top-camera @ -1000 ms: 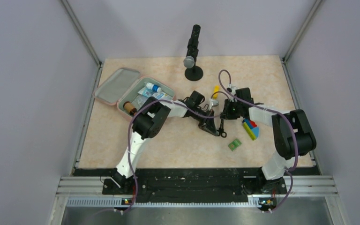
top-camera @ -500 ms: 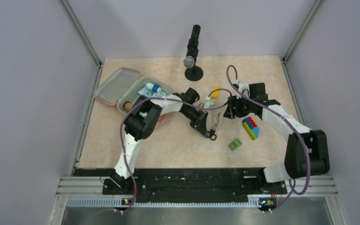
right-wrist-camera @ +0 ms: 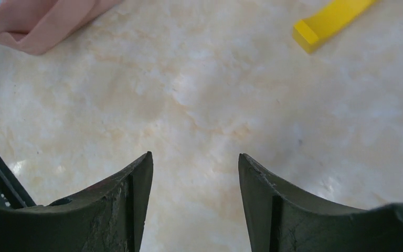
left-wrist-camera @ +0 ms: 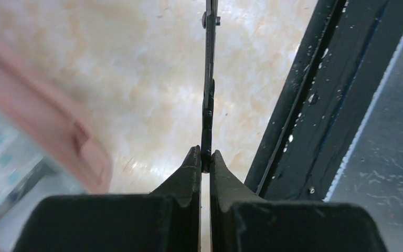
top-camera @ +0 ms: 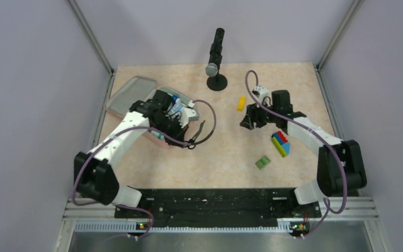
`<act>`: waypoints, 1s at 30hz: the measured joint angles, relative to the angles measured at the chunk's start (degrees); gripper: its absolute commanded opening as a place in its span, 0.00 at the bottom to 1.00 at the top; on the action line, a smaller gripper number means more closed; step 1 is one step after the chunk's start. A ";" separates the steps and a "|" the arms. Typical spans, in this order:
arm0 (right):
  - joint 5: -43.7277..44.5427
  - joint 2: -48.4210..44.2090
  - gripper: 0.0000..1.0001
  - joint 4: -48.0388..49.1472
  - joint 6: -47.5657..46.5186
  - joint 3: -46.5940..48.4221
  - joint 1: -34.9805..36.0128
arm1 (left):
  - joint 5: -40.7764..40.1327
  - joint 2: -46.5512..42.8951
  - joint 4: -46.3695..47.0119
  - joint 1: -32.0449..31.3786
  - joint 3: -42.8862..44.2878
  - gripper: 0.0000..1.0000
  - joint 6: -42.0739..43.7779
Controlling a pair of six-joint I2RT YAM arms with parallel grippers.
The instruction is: Organize the medicine kit
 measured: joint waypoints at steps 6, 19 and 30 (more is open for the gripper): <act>4.83 9.94 0.71 9.16 4.72 7.32 12.13 | -4.70 -17.38 -1.66 10.45 -1.49 0.00 -1.75; 19.12 29.81 0.77 17.44 16.35 24.85 29.79 | -34.32 -44.41 16.11 17.00 -14.80 0.00 -39.17; 36.85 38.23 0.60 13.57 34.62 35.80 35.43 | -39.56 -45.29 16.63 23.50 -15.98 0.00 -46.99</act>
